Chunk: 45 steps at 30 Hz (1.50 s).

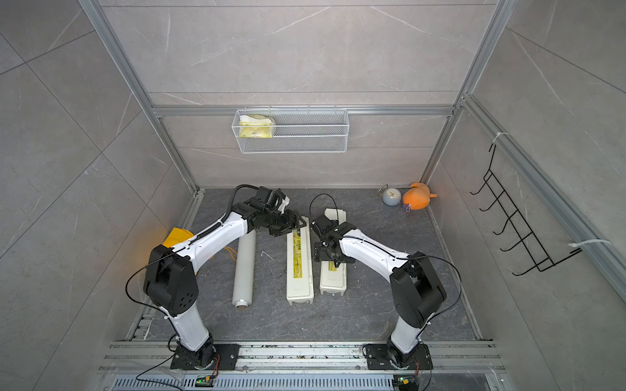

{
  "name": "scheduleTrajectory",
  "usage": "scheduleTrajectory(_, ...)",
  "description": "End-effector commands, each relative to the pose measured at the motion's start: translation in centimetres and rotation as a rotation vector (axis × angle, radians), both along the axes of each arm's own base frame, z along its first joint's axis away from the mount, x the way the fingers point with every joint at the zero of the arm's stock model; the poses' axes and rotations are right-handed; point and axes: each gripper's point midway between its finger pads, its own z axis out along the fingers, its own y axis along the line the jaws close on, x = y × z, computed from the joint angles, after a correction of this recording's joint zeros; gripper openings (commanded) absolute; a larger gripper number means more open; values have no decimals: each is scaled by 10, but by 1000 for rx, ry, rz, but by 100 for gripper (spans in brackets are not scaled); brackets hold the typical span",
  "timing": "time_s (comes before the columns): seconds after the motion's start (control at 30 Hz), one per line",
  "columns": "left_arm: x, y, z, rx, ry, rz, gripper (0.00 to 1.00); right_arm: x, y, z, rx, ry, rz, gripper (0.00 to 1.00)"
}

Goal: Put plastic wrap rolls into dispensers
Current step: Close the lid on the plastic wrap cutting box.

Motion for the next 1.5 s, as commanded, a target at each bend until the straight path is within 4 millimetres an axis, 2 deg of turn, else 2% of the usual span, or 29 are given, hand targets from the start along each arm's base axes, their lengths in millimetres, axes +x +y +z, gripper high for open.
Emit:
scheduleTrajectory(0.0, -3, -8, 22, -54, -36, -16, 74, 0, 3, 12, 21, -10, 40, 100)
scheduleTrajectory(0.3, -2, -17, 17, -64, -7, -37, 74, -1, 2, 16, 32, 5, 71, 100)
scheduleTrajectory(0.57, 0, -61, 10, -108, 42, -126, 75, -4, 6, 16, 53, 12, 93, 100)
scheduleTrajectory(0.97, -4, -95, -36, -65, 180, -155, 61, -5, 13, 22, 118, -5, 111, 100)
scheduleTrajectory(1.1, -10, -93, -57, -21, 231, -146, 55, -6, 12, 23, 126, -8, 111, 100)
scheduleTrajectory(1.23, -15, -94, -74, -2, 267, -130, 53, -6, 8, 29, 128, -20, 111, 100)
scheduleTrajectory(1.47, -23, -91, -94, 23, 313, -108, 48, -16, -11, 32, 134, -23, 85, 100)
